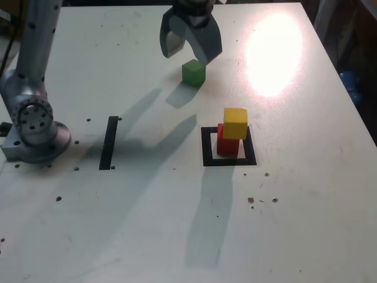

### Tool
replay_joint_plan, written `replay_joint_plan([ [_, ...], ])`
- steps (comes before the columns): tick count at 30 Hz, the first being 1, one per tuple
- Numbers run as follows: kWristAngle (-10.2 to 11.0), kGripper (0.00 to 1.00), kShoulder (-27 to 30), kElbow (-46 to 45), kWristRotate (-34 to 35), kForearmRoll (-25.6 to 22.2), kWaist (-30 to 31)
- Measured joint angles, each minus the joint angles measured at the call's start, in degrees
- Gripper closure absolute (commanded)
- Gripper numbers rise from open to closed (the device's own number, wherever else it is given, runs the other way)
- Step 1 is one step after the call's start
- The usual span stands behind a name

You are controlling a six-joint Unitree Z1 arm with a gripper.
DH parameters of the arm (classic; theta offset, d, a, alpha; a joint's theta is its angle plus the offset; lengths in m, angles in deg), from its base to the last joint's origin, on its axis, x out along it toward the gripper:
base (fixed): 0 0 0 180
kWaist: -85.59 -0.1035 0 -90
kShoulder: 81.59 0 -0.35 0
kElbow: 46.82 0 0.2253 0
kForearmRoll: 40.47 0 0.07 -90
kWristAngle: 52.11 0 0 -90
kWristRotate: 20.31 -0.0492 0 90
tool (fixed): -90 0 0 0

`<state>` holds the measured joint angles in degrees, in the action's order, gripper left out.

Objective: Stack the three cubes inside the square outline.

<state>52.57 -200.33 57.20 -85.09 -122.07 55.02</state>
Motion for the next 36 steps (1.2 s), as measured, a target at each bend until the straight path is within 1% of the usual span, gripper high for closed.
replay_joint_plan([
  [7,-0.7,0.08,-2.0,-0.8,0.6,1.3,0.2],
  [11,-0.8,0.15,-2.5,-1.5,1.8,1.7,0.8],
  [14,-0.7,0.28,-3.1,-1.7,3.3,1.8,1.6],
  [15,-0.5,0.36,-3.3,-1.8,3.8,1.8,1.9],
  [18,-0.1,0.55,-3.6,-2.4,5.0,2.5,2.5],
  [20,-0.1,0.63,-3.6,-3.0,5.1,3.3,2.6],
  [21,-0.1,0.65,-3.6,-3.2,5.1,3.7,2.6],
  [23,-0.1,0.67,-3.6,-3.4,5.2,4.0,2.6],
  [36,-0.4,0.67,-3.6,-3.6,5.5,4.0,2.6],
])
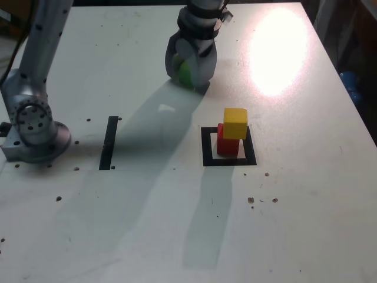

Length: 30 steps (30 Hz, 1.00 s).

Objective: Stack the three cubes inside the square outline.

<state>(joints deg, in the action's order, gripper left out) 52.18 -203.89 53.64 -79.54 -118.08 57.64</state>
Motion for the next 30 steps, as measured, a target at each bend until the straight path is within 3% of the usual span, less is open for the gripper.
replay_joint_plan([
  [8,0.0,0.67,2.4,0.3,1.9,-1.4,2.0],
  [16,0.0,0.67,5.5,3.8,8.3,-7.9,8.3],
  [23,-2.7,0.67,8.4,6.7,18.0,-13.5,12.3],
  [30,-4.0,0.67,9.4,9.7,26.1,-17.8,16.4],
])
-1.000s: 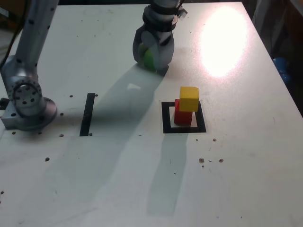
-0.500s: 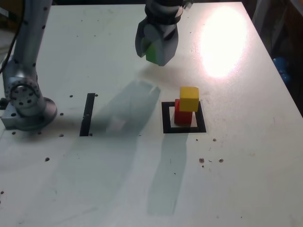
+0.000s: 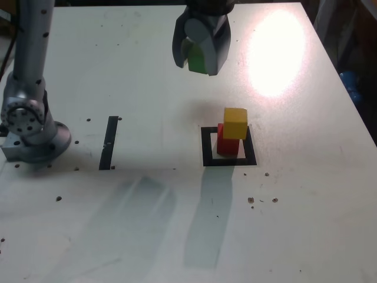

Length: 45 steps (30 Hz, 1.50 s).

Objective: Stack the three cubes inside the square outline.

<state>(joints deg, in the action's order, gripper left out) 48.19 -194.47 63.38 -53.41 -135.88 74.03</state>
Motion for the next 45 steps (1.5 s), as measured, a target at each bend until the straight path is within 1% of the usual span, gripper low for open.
replay_joint_plan([
  [6,-3.6,0.67,0.0,1.7,8.9,-1.3,5.2],
  [11,-5.5,0.67,0.0,3.3,15.1,-1.6,10.5],
  [17,-6.3,0.67,-0.2,4.4,19.1,-2.3,14.9],
  [22,-7.2,0.67,-1.6,5.5,20.3,-2.3,17.3],
  [27,-7.4,0.67,-2.9,6.3,20.4,-2.3,17.8],
  [31,-7.0,0.67,-3.7,7.1,20.4,-2.2,17.8],
  [39,-6.8,0.67,-4.7,7.8,20.4,-1.9,17.8],
  [41,-6.8,0.63,-4.8,8.0,20.4,-1.8,17.8],
  [42,-6.8,0.58,-4.8,8.1,20.4,-1.8,17.8],
  [43,-6.8,0.5,-4.9,8.2,20.4,-1.7,17.8],
  [45,-6.9,0.31,-4.9,8.2,20.3,-1.5,17.8],
])
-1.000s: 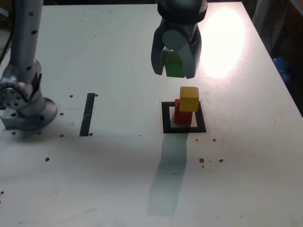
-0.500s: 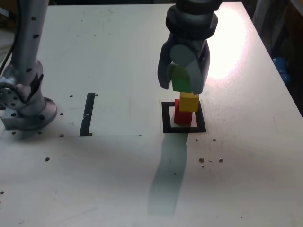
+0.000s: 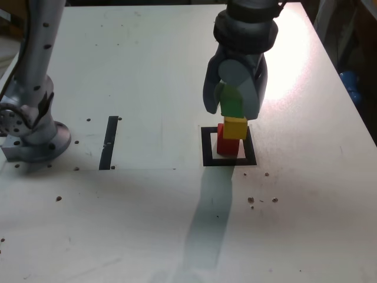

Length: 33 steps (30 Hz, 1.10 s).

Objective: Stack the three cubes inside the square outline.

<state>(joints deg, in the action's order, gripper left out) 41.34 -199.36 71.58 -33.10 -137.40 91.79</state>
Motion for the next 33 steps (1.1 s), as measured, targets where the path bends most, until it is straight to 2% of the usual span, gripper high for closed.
replay_joint_plan([
  [2,0.0,0.1,-0.1,0.0,-0.3,0.5,0.0],
  [3,-0.1,0.04,-0.2,0.0,-0.5,0.6,0.0],
  [5,-0.3,0.01,-0.3,-0.2,-0.8,1.0,-0.1],
  [19,-0.3,0.0,1.1,-2.0,-0.9,1.2,-0.2],
  [23,0.4,0.0,3.9,-4.3,-0.6,1.2,-0.3],
  [29,2.4,0.0,11.1,-11.8,1.5,1.3,-0.4],
  [33,2.7,0.0,15.2,-17.4,2.8,2.9,-0.4],
])
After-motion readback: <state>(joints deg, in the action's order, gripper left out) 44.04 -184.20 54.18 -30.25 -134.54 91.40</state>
